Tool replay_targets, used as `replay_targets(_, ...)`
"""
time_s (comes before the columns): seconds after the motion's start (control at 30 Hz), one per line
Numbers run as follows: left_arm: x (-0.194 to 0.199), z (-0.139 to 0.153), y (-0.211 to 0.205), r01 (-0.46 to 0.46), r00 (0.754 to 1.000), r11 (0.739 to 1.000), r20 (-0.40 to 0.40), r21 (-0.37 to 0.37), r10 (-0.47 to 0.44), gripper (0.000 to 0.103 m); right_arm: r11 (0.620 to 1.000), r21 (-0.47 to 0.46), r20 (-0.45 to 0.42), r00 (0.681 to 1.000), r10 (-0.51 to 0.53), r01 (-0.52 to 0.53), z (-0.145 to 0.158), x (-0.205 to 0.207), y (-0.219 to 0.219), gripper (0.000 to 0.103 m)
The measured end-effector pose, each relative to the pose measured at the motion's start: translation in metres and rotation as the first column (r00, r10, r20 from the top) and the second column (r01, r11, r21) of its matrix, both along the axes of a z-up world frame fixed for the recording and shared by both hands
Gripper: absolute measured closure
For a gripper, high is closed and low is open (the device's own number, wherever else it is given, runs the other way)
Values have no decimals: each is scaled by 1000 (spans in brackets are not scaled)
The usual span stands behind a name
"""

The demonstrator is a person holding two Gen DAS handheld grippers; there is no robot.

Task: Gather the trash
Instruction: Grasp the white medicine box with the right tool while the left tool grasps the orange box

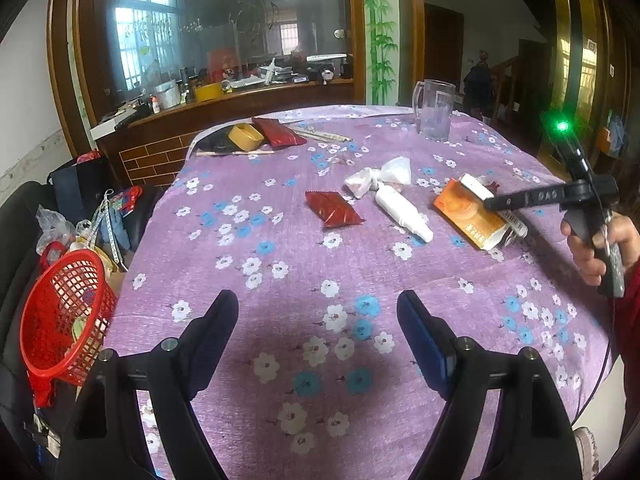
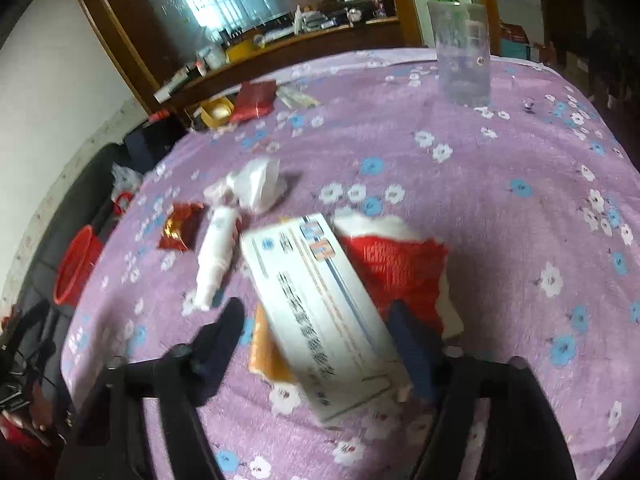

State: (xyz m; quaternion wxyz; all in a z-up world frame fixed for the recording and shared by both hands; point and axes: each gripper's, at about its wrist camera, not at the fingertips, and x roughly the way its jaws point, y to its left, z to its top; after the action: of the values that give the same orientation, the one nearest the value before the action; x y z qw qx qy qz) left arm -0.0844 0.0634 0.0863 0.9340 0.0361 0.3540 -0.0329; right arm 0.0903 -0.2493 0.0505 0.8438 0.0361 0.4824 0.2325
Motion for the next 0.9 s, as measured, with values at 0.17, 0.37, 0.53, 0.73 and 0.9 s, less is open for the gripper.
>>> replay_targets(0.17, -1, -1, -4, 13, 1000, 1000, -2, 2, -13, 23, 1000, 28, 23, 1000, 0, -1, 4, -15, 12, 42)
replay_targets(0.37, 3, -2, -1, 9, 1000, 1000, -20, -18, -9, 23, 983, 157, 10, 995, 99, -99, 11, -52, 50, 43)
replay_targets(0.53, 12, -1, -3, 26, 998, 998, -47, -53, -28, 23, 966, 244, 60, 996, 73, -86, 30, -77, 53, 43)
replay_targets(0.73, 36, 3, -22, 75, 993, 987, -84, -145, -87, 23, 974, 208, 148, 981, -122, 90, 58, -104, 27, 43)
replay_targets(0.9, 70, -1, -54, 126, 979, 972, -133, -197, -153, 28, 965, 216, 199, 961, -191, 147, 69, -126, 12, 43)
